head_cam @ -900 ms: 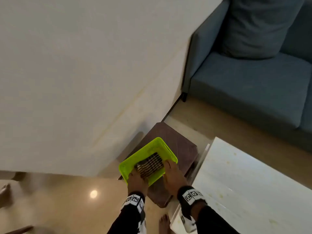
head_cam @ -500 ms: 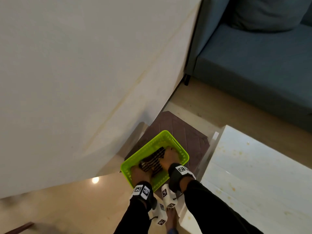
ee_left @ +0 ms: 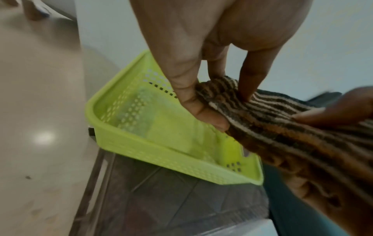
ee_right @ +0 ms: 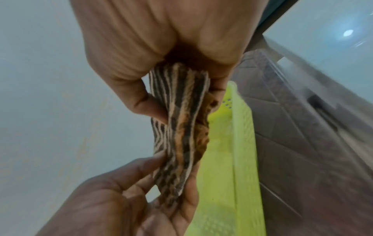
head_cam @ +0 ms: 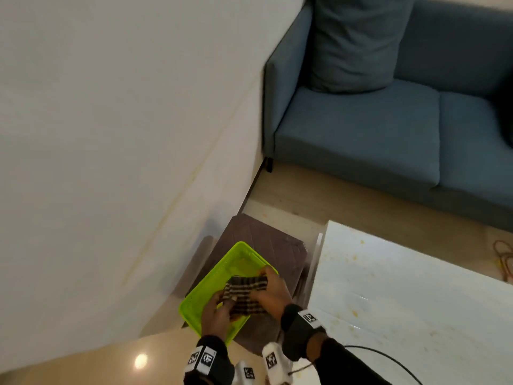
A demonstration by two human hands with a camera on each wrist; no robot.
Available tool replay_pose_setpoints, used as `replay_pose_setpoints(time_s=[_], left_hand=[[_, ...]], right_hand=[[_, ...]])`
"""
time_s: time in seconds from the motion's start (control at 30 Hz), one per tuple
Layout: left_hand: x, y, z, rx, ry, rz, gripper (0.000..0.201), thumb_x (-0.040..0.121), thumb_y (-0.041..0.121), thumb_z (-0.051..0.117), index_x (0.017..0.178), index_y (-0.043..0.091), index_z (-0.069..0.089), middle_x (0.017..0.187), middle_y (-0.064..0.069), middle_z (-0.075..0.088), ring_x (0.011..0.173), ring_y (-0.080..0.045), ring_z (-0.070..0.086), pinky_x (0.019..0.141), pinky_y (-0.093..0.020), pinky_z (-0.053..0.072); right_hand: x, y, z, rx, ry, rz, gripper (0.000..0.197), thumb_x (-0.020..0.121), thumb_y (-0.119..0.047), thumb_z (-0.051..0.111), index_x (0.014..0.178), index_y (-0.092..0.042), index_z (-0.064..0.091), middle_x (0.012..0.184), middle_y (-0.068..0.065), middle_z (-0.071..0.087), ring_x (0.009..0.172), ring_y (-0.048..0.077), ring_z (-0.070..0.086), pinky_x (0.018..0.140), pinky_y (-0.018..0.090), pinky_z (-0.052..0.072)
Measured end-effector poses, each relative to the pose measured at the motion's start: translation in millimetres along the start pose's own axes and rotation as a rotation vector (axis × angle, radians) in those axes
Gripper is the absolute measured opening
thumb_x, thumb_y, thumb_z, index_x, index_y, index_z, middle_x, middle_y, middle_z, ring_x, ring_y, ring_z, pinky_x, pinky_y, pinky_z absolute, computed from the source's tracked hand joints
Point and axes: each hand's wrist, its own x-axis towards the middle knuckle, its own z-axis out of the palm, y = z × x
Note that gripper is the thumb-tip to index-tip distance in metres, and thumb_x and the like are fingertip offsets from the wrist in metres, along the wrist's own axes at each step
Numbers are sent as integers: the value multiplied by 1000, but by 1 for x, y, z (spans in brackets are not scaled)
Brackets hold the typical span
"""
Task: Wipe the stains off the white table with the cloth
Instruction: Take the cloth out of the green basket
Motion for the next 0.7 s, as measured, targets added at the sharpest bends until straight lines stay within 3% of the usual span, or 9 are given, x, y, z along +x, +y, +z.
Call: replay_pose_setpoints(time_s=[0.07,0.13,0.17,0.23,0.33,0.43,0.5,0.6,0.7], left_hand=[[-32,1,17,15,-88,49,11,95,0,62,104,1,68,95,-17,73,85,-29,66,67,-34,54],[-61,-7,34,54,-165,143,11,89,7,71,100,5,70,90,-11,76,85,-25,66,71,-36,53],[-79,-14,46,69,-191,177,18,83,14,74,99,6,72,89,-8,77,85,-23,67,75,-35,52],[-110,-31,67,85,-231,156,31,77,25,76,102,7,73,92,-8,79,87,-22,70,77,-35,54],[-147,-62,96,59,-274,50,19,87,15,80,100,4,72,89,-10,79,81,-26,74,72,-41,61],[-171,-104,124,94,-233,50,17,87,12,78,100,2,75,93,-12,80,91,-32,76,74,-38,62],[-187,-133,140,145,-226,36,20,84,17,82,98,4,77,92,-9,80,95,-33,75,79,-39,62],[-198,-169,160,228,-294,-14,32,80,39,85,96,12,79,94,-7,80,96,-31,76,90,-51,60],[-194,-196,175,279,-342,-23,34,84,46,79,94,13,79,94,-4,80,93,-22,76,92,-52,59]], right_hand=[[-36,20,-26,64,12,-12,48,70,-13,87,108,-24,59,87,-8,69,72,-8,67,70,18,57],[-66,42,-49,70,24,3,52,60,-24,87,108,-32,70,93,-6,76,86,1,73,88,36,62],[-81,59,-63,69,26,20,50,59,-24,88,106,-31,75,95,-2,79,91,10,75,93,46,61],[-109,95,-82,110,17,54,47,61,-27,88,106,-20,78,96,9,80,95,24,76,93,53,60],[-151,140,-102,165,17,132,36,73,-32,83,104,-15,76,96,16,79,95,33,77,92,52,62],[-183,188,-114,200,32,185,24,75,-20,77,96,-9,71,93,19,79,93,38,77,89,54,61],[-201,225,-117,215,42,212,32,67,-18,71,96,-4,67,94,18,79,94,38,76,91,58,61],[-216,271,-114,324,44,259,47,64,-11,62,111,-6,64,104,20,77,101,38,75,93,63,59],[-217,305,-113,424,83,297,62,71,1,57,129,-21,55,112,18,75,102,34,75,86,50,64]])
